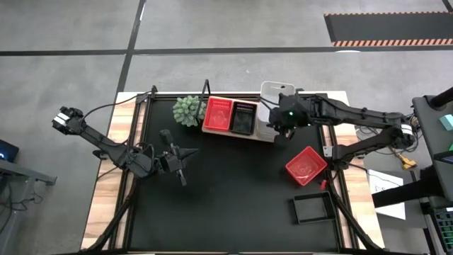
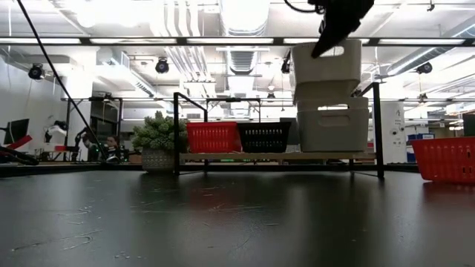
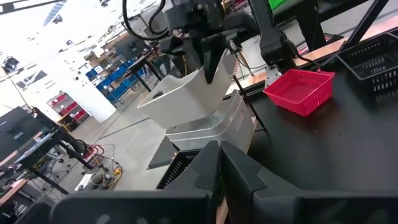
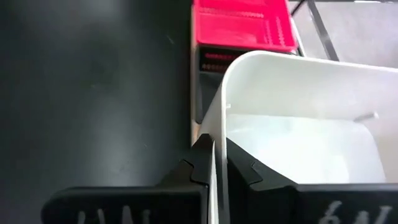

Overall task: Stack baskets on shelf by color
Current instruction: Stack the white bin on top of the white bin on the shelf

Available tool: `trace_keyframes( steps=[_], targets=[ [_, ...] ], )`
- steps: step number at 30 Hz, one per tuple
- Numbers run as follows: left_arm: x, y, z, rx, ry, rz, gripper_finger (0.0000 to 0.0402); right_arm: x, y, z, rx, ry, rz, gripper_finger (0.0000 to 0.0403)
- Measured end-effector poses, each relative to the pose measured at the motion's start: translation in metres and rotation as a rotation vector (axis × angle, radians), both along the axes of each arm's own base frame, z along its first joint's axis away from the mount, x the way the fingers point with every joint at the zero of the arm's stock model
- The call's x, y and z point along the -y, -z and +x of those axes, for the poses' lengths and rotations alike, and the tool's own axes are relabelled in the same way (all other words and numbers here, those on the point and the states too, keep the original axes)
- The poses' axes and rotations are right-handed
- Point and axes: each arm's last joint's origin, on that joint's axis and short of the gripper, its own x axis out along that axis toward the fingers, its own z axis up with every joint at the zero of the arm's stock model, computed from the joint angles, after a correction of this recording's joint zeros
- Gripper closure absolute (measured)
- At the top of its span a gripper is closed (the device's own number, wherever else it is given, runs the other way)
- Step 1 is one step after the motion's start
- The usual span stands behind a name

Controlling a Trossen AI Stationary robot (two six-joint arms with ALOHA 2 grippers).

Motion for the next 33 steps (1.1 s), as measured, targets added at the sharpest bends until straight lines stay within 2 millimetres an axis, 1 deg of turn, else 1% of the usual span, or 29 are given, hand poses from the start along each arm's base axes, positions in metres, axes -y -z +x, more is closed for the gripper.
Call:
trace_keyframes(
  steps=[7,17,22,33],
  targets=[
    [0.000,0.000,0.000,0.000,-0.001,0.000,0.0402,0.013,0.012,-0.002,-0.012,0.005,-0.003,0.0394],
    [0.000,0.001,0.000,-0.002,-0.001,0.002,0.0402,0.013,0.025,-0.002,-0.041,0.031,0.028,0.0394],
    [0.000,0.001,0.000,-0.003,-0.001,0.002,0.0402,0.013,0.031,0.000,-0.029,0.028,0.021,0.0394],
    [0.000,0.001,0.000,-0.003,-0.001,0.002,0.0402,0.013,0.045,-0.002,-0.079,0.000,0.001,0.0394]
  ],
)
